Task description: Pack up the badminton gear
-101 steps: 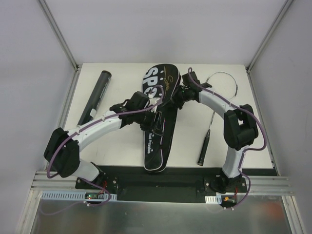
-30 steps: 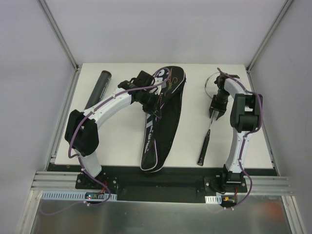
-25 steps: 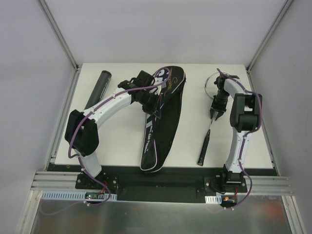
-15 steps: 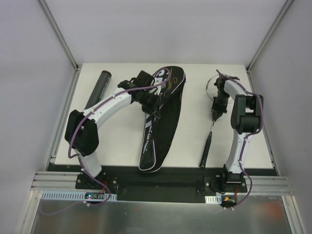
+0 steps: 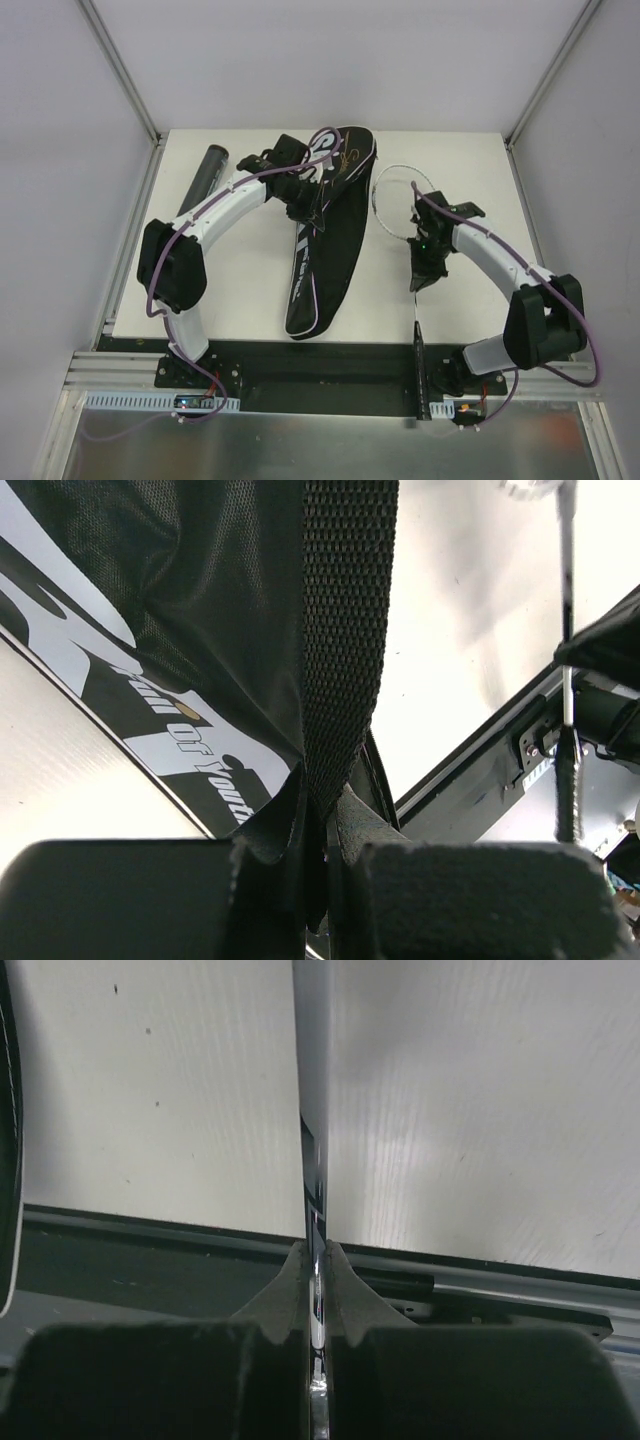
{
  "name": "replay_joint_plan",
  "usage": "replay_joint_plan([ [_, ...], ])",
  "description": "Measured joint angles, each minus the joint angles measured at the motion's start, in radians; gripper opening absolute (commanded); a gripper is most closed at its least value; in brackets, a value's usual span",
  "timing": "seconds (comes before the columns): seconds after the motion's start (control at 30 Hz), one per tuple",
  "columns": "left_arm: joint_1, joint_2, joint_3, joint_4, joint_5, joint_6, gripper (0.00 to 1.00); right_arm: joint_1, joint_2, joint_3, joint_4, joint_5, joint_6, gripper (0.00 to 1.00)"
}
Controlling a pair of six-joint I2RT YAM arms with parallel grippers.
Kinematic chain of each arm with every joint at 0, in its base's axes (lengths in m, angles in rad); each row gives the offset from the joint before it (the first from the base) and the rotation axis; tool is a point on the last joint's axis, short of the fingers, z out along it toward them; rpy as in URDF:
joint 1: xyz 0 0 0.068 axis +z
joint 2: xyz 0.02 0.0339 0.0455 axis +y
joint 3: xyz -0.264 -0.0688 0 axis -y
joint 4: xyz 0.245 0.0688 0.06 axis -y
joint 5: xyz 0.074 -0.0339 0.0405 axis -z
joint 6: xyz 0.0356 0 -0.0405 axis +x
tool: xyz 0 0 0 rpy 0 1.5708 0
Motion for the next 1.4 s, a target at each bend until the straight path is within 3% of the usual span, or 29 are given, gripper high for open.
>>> replay_joint_plan([
  [0.33, 0.002, 0.002, 0.003, -0.002, -0.003, 0.000, 0.00, 0.199, -0.074, -0.055, -0.011, -0.011, 0.063, 0.01],
  [0.57, -0.011, 0.002, -0.011, 0.000, -0.023, 0.000, 0.00, 0.305, 0.050, 0.087, -0.006, -0.018, 0.103, 0.01],
  [0.9, -0.140, 0.000, -0.026, 0.006, -0.052, -0.003, 0.00, 0.325, 0.226, 0.379, -0.024, -0.005, 0.194, 0.01],
  [1.03, -0.169, 0.000, -0.026, 0.009, 0.000, -0.013, 0.00, 0.327, 0.275, 0.460, 0.048, 0.011, 0.224, 0.01],
  [1.4, -0.109, 0.000, -0.026, 0.019, 0.236, -0.023, 0.00, 0.317, 0.322, 0.404, 0.285, 0.082, 0.318, 0.01],
])
